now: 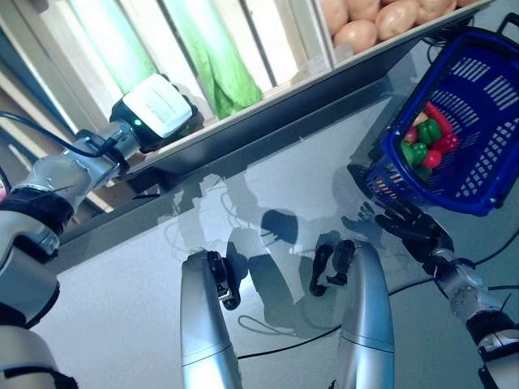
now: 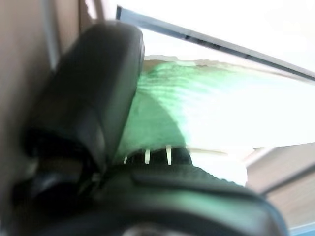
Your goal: Put vegetables into the basket
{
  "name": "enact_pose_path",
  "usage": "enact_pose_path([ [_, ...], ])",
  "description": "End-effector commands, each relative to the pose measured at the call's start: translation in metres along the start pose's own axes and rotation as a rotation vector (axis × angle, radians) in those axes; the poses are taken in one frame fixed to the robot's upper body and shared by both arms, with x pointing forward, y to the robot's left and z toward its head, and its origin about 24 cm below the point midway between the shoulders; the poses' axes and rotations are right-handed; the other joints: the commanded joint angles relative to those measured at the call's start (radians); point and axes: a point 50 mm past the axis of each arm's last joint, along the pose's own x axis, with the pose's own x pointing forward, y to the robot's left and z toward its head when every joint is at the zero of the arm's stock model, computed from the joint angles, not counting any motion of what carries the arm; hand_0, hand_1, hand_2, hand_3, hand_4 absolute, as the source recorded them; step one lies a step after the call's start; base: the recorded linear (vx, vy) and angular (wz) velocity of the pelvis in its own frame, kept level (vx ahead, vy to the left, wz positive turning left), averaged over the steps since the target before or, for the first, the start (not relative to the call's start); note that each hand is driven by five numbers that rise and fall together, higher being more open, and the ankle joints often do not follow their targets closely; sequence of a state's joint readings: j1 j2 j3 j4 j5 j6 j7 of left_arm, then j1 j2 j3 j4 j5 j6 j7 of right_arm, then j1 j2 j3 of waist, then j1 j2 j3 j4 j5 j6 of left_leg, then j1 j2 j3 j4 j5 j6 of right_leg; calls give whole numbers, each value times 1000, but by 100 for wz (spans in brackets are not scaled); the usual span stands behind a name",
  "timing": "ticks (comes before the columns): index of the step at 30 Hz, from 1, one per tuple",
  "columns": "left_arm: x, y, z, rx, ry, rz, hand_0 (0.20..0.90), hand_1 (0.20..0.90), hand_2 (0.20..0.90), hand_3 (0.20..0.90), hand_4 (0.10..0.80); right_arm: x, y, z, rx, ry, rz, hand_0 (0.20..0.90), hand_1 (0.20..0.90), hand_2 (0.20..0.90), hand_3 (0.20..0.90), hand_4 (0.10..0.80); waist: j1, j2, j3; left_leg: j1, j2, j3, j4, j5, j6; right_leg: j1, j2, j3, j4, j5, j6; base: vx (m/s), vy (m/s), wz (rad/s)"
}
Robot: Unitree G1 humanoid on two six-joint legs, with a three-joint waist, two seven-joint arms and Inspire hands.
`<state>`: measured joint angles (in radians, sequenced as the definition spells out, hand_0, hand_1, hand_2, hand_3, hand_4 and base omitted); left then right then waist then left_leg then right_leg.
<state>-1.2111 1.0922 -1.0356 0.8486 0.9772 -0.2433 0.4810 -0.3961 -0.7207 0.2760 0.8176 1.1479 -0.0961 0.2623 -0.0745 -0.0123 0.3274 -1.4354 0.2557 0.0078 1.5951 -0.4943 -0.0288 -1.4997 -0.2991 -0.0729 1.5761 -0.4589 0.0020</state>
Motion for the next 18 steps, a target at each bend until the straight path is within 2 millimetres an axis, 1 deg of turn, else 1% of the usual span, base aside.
enact_pose_path([
  [1, -33, -30, -30, 47, 79, -200, 300, 300, 300, 300, 400, 1, 2, 60, 25, -246, 67, 900, 900, 900, 900, 800, -12, 15, 23, 30, 5, 40, -58, -68, 55, 80, -47, 14, -112, 11, -14, 24, -40, 0],
  [2, -33, -30, -27, 40, 60, -183, 300, 300, 300, 300, 400, 2, 6, 57, 20, -242, 87, 900, 900, 900, 900, 800, -11, 18, 19, 50, 7, 48, -71, -67, 57, 100, -49, 8, -124, 10, -16, 21, -45, 7],
  [3, -32, -30, -23, 36, 45, -177, 300, 300, 300, 300, 400, 3, 8, 54, 20, -237, 95, 900, 900, 900, 900, 800, -10, 18, 18, 89, 7, 56, -108, -58, 53, 139, -47, 0, -161, 20, -11, 25, -45, 9],
  [4, -32, -31, -20, 32, 36, -170, 300, 300, 300, 300, 400, 4, 11, 52, 23, -233, 103, 900, 900, 900, 900, 800, -11, 20, 13, 86, 10, 58, -95, -64, 56, 137, -49, 1, -149, 13, -16, 25, -31, 4],
  [6, -30, -31, -14, 13, 18, -145, 300, 300, 300, 300, 400, 5, 15, 48, 34, -230, 115, 900, 900, 900, 900, 800, -11, 24, 9, 139, 10, 71, -131, -58, 55, 189, -44, -5, -185, 19, -14, 14, -10, -2],
  [8, -29, -31, -10, 3, 2, -131, 300, 300, 300, 300, 400, 6, 17, 47, 46, -230, 112, 900, 900, 900, 900, 800, -12, 26, 6, 196, 9, 85, -186, -45, 50, 247, -39, -13, -236, 32, -9, 17, -11, -2],
  [9, -28, -30, -8, 0, -7, -122, 300, 300, 300, 300, 400, 7, 19, 46, 46, -231, 110, 900, 900, 900, 900, 800, -14, 28, 4, 200, 11, 87, -178, -49, 54, 250, -39, -12, -226, 27, -14, 35, -18, 1],
  [11, -25, -28, -2, -20, -23, -90, 300, 300, 300, 300, 400, 7, 21, 44, 43, -229, 107, 900, 900, 900, 900, 800, -16, 32, 0, 283, 4, 105, -249, -30, 50, 333, -31, -25, -290, 43, -8, 15, -8, 0],
  [12, -25, -27, -2, -25, -24, -82, 300, 300, 300, 300, 400, 7, 22, 44, 42, -230, 107, 900, 900, 900, 900, 800, -17, 33, -1, 274, 5, 104, -231, -36, 55, 323, -33, -22, -271, 36, -13, 54, -1, -1],
  [13, -23, -27, 5, -56, -45, -65, 300, 300, 300, 300, 400, 7, 22, 38, 38, -225, 101, 900, 900, 900, 900, 800, -19, 37, -4, 375, -6, 122, -315, -16, 51, 420, -22, -31, -345, 55, -5, 54, 0, -1],
  [18, -23, -27, 20, -111, -109, 7, 300, 300, 300, 300, 400, 5, 20, 24, 53, -204, 79, 900, 900, 900, 900, 800, -25, 42, -31, 536, -27, 144, -429, 2, 52, 580, -5, -38, -443, 65, 2, 63, -20, -3],
])
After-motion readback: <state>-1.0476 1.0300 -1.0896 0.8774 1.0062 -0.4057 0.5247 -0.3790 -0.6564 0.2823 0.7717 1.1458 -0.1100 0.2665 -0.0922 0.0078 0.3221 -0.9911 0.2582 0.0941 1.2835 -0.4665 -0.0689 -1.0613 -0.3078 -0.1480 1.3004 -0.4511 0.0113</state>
